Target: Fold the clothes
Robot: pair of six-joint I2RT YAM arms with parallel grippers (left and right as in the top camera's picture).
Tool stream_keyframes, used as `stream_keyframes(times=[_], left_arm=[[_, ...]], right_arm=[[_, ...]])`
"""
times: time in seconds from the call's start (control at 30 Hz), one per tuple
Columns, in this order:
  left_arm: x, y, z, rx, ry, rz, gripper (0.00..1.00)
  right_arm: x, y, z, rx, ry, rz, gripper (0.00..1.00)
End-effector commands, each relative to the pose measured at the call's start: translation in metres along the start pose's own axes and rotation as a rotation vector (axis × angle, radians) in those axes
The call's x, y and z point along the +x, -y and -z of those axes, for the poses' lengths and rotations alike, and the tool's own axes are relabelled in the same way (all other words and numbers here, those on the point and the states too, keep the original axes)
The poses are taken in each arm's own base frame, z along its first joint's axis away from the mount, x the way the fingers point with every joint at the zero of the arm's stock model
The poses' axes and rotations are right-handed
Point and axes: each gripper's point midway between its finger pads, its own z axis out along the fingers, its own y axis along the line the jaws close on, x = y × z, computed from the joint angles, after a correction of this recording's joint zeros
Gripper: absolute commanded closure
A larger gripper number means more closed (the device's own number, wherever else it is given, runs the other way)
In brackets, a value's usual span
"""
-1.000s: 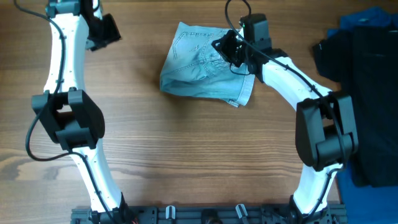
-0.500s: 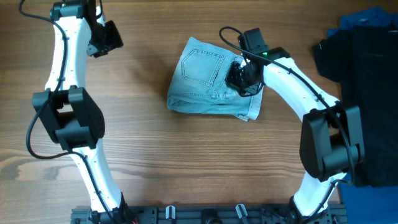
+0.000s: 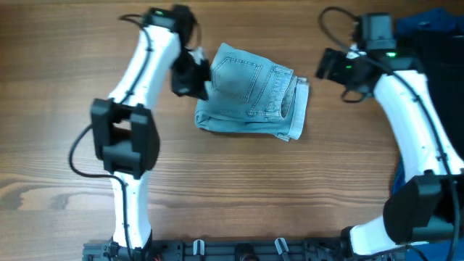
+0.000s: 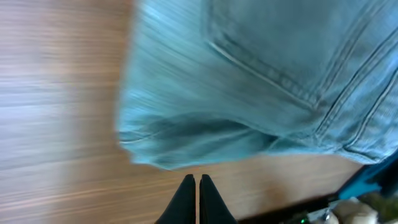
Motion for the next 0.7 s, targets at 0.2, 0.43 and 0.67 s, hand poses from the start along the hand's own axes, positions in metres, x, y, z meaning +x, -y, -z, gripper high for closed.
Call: stream_keyframes(times=[0.2,0.43,0.67], left_arm=[[0.035,-0.041,-0.11,-0.174,-0.104,0.155,0.96],[-0.01,-0.05,-0.117,-0.215,0.104,0.123,0.96],[-0.11,-0.092,-0.075,-0.259,0.496,0.124,0.96]], right_arm=[[-0.024,-0.06,-0.016,-0.451,0.056,0.325,0.47],[0.024,-0.166,-0.108,-0.776,0.049,0.655,0.95],[0.067,-0.126,-0.159,-0.435,-0.151,0.608,0.96]])
